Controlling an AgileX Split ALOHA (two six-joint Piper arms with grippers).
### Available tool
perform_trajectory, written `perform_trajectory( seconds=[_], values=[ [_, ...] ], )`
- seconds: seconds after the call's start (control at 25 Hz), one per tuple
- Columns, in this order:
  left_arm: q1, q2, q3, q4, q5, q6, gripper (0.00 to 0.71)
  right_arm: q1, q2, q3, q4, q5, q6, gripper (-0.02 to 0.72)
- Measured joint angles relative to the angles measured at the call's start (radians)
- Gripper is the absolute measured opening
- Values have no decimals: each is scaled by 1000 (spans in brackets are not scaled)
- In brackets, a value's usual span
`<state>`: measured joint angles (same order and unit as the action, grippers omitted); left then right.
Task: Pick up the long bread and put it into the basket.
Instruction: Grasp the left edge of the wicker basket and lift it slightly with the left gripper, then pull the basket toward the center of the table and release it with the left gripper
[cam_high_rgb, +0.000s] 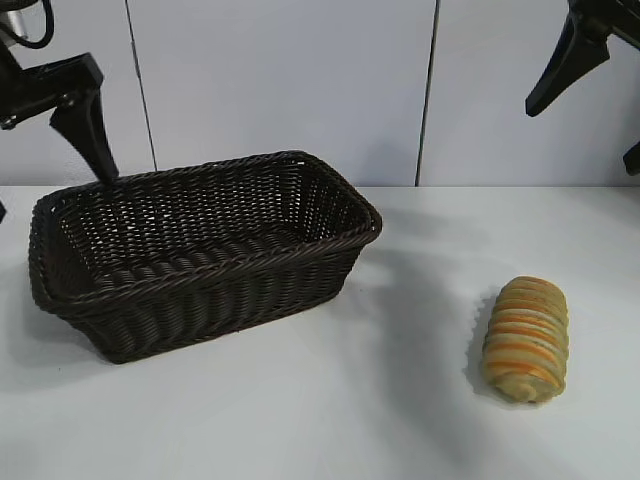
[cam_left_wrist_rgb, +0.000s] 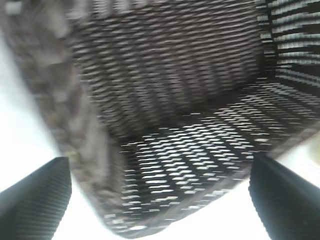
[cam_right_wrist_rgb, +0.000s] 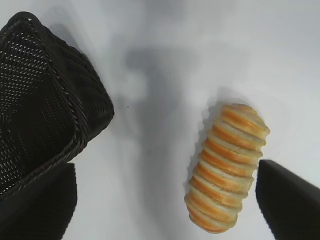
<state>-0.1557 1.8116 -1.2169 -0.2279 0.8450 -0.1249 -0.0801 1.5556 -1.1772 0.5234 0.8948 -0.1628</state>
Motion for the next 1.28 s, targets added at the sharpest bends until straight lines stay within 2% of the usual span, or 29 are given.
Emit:
perform_trajectory(
  seconds=[0.52,0.6,0.76,0.8,1.08,1.28],
  values=[
    [0,139,0,-39,-133,0,686,0,0,0,0,3,-14,695],
    [0,159,0,-40,-134,-6,596,0,0,0,0,3,-14,695],
    [0,168,0,-41,-134,-35,170,0,0,0,0,3,-15,695],
    [0,168,-1,-57,-141,-52,118,0,0,0,0,3,-15,695],
    [0,157,-7,-68,-128,-52,103,0,0,0,0,3,-17,695],
    [0,111,-57,-47,-35,12,101,0,0,0,0,-1,-17,695]
  ],
)
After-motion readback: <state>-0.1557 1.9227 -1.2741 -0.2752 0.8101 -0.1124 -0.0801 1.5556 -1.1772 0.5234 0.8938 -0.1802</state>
